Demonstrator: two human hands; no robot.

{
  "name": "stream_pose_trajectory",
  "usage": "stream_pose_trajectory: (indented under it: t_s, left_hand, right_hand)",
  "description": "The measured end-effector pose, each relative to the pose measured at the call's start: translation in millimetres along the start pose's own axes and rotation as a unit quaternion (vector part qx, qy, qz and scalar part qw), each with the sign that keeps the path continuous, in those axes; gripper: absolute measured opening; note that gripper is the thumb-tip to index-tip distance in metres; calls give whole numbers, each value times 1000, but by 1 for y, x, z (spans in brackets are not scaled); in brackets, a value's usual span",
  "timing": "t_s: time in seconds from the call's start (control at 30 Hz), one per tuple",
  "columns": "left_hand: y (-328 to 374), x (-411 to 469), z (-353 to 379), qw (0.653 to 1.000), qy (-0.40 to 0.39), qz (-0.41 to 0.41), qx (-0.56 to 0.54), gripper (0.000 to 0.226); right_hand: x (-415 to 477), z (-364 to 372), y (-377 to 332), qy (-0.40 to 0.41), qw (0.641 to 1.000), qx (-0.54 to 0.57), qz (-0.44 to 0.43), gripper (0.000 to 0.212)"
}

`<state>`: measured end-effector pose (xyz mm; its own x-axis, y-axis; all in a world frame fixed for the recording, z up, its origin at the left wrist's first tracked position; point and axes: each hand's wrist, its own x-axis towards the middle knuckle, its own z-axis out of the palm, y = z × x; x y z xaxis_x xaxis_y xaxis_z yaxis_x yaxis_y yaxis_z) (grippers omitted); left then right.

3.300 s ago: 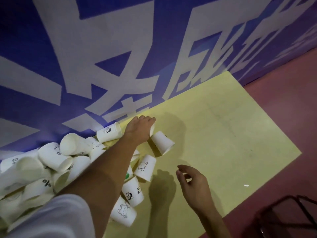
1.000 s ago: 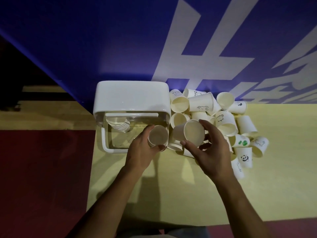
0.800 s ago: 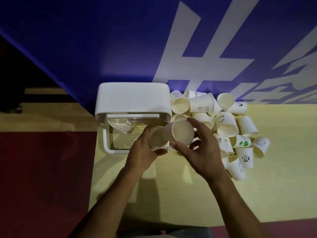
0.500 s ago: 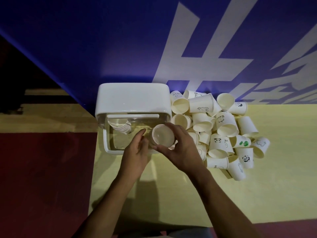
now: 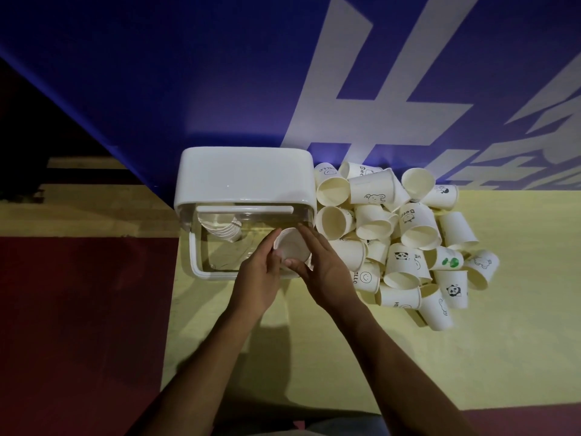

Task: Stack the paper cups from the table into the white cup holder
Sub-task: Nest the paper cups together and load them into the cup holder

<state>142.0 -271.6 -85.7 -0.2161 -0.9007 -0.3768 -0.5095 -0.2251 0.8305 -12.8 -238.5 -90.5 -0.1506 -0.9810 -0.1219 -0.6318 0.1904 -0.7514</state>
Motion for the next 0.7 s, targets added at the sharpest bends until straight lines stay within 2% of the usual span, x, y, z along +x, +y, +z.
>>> stream_pose_trajectory:
  t_s: [0.23,0.37,0.5,0.7]
  left_hand:
    - [1,-1,-3,1000,-12,-19,-3,45]
    - [-6,-1,-8,998,-43,-47,-30,33]
    - [-7,2,-9,994,-66,-71,-46,36]
    - [-2,11,-11,994,-32,-81,-69,32]
  right_hand:
    - [-9,-1,5,-14,998,55,39,80]
    - [-19,10,19,-25,995,76,60,68]
    - [-18,16,19,-35,992,98,69,63]
    - [-5,20,3,-43,988,125,82,59]
